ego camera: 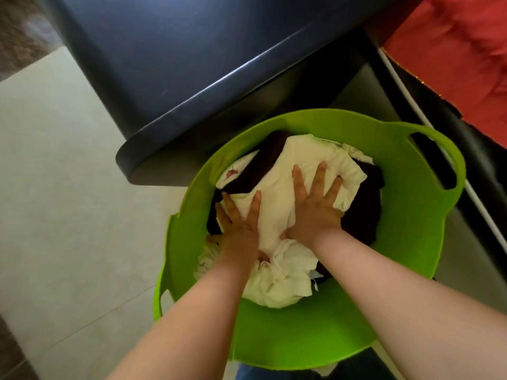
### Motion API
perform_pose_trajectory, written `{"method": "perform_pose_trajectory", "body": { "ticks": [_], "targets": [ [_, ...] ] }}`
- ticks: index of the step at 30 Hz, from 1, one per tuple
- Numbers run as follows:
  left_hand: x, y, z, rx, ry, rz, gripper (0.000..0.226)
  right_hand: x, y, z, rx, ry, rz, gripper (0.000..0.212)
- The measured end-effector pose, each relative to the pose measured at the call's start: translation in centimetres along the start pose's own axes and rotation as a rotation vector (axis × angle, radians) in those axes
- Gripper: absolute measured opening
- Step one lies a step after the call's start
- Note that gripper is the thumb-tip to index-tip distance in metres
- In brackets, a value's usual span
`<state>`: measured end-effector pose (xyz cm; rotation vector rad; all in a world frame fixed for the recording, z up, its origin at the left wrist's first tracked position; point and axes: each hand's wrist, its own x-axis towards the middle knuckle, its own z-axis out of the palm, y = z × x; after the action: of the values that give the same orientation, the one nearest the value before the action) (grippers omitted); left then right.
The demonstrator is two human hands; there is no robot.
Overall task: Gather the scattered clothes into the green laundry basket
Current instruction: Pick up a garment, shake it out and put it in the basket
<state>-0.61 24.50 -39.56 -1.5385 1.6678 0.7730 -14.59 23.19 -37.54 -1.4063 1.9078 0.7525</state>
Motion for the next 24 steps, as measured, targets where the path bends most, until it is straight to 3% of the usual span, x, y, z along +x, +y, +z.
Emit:
{"method": "perform_pose_trajectory", "body": {
  "ticks": [11,18,24],
  "targets": [
    [-5.4,0.3,-4.5,-0.19,-0.152,-0.007,0.133,-3.4,1.1,-4.4,0.06,-0.092,0.005,0.139],
    [-10.9,1.3,-7.5,-0.318,-0.156,-0.013,0.12,-7.1,4.4,-7.3,0.161,-0.026,0.004,0.106],
    [-11.7,2.7,-9.0,-0.298,-0.073,0.02,0.12,-4.7,10.6,-11.3,0.599,0.049,0.138,0.069]
  ]
}}
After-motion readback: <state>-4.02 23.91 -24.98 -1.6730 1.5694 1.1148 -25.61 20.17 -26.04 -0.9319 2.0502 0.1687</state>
